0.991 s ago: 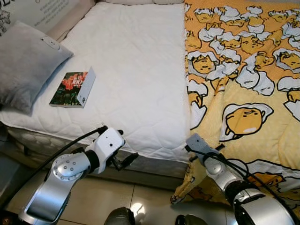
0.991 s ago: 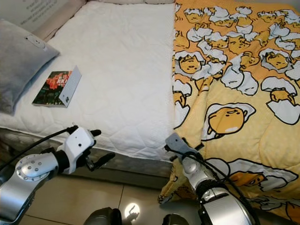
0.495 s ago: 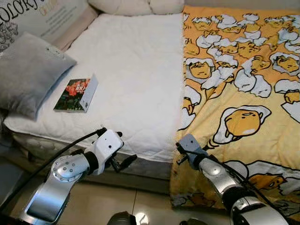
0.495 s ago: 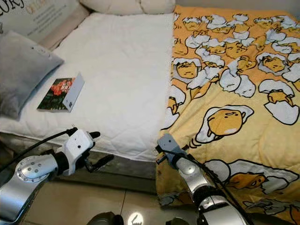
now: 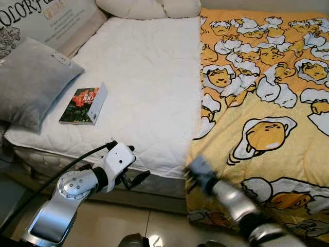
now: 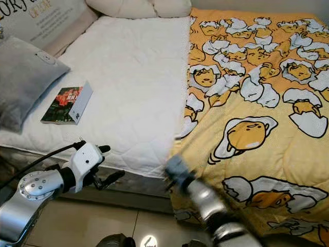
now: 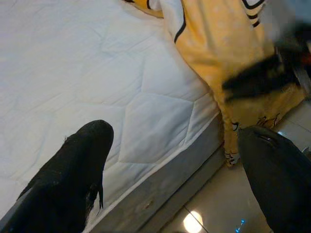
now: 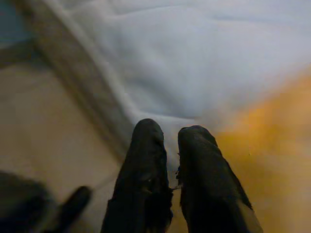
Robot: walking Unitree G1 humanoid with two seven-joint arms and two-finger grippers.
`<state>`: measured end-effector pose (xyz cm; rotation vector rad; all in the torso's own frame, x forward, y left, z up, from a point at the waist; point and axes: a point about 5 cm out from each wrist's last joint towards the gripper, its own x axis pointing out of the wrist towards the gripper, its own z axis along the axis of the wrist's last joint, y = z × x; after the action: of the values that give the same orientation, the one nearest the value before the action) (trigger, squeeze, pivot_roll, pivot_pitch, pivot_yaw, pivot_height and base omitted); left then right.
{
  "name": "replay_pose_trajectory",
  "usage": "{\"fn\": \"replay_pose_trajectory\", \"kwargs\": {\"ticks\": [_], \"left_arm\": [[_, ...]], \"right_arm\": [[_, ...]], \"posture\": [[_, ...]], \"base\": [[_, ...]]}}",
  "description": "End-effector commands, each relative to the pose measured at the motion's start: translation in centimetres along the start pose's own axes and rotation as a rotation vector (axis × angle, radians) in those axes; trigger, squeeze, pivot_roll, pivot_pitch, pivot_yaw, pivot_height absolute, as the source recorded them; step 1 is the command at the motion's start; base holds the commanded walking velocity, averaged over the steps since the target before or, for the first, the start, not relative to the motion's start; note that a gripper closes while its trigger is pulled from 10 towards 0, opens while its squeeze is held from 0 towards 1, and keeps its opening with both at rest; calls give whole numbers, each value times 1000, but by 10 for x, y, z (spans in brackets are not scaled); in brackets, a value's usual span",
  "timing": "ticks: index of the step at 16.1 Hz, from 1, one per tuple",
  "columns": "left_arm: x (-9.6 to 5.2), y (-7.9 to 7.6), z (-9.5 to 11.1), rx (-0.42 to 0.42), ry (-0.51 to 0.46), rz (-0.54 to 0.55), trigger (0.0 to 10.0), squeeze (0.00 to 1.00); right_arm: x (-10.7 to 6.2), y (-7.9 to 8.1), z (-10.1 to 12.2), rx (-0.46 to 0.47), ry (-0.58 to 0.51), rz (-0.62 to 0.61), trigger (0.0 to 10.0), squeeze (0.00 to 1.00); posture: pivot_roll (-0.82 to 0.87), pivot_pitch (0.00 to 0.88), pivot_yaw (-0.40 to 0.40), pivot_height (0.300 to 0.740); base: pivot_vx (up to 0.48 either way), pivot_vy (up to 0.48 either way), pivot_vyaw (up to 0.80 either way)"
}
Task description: Clean up the room
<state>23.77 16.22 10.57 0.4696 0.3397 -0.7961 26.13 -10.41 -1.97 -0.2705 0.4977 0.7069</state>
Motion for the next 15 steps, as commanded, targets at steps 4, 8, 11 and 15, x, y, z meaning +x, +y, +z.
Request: {"fn": "replay_pose_trajectory", "kwargs": {"ticks": [4,8,11,15], "left_arm": [[4,6,-3,-130,-54,103,10000,0],[-5,24,-12,-421,-161,482,10000,0],[-3,18,-19,-385,-109,573,10000,0],[5,19,-16,-433,-132,670,10000,0]], "right_arm": [[-17,-20,15,70,-156,-31,10000,1000],[-60,-54,37,137,-333,-453,10000,1000],[-86,-64,57,110,-379,-678,10000,1000],[-92,-58,59,149,-332,-718,10000,1000]], "posture": [[147,0,75,740],[61,0,78,740],[-15,0,82,740],[-41,0,90,740]], "base": [[0,0,0],[0,0,0],[0,-480,0],[0,-480,0]]}}
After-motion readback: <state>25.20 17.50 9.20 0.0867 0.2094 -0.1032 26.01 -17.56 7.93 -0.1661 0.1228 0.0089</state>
